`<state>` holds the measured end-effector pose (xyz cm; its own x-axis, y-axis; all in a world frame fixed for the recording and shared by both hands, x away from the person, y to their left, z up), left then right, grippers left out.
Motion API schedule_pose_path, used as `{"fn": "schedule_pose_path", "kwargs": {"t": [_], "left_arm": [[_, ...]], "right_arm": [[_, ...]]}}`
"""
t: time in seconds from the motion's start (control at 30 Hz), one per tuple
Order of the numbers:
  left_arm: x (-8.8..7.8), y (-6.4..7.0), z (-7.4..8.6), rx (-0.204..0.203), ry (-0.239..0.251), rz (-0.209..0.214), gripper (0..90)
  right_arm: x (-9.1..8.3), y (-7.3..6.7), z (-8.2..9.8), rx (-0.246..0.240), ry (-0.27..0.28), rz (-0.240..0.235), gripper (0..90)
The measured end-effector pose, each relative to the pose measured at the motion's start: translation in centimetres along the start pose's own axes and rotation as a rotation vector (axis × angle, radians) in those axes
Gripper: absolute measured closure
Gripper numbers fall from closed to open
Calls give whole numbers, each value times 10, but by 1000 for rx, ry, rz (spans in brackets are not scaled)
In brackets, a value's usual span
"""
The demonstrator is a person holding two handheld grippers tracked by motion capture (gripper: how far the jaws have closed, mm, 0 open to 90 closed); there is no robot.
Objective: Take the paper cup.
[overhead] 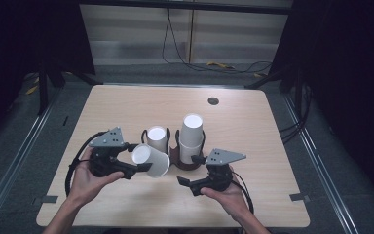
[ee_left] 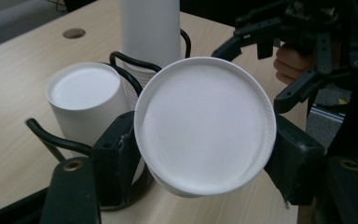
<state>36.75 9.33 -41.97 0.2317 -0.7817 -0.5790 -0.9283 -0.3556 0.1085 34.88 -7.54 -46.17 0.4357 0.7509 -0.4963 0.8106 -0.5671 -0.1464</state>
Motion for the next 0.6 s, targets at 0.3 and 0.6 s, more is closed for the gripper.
{"fn": "schedule_pose_path", "kwargs": {"t": [0.3, 0.6], "left_arm": [[25, 8, 12, -36, -18, 54, 333], [39, 21, 14, -42, -32, 110, 333]], "right_arm": [[12, -11, 13, -5, 1, -75, 133], [17, -13, 16, -20, 17, -92, 131]]}}
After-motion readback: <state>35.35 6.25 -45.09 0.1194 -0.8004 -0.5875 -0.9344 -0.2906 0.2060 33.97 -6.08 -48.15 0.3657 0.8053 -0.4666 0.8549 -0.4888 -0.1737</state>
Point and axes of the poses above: each handheld gripper's, and its own axes: x roughly forward along the jaws, z roughly out of its underside, y roughly to its right, the point moved 9 cm from there along x, roughly forward along the jaws, and after that the axes turned 5 degrees about -y, right-handed, at the moved point
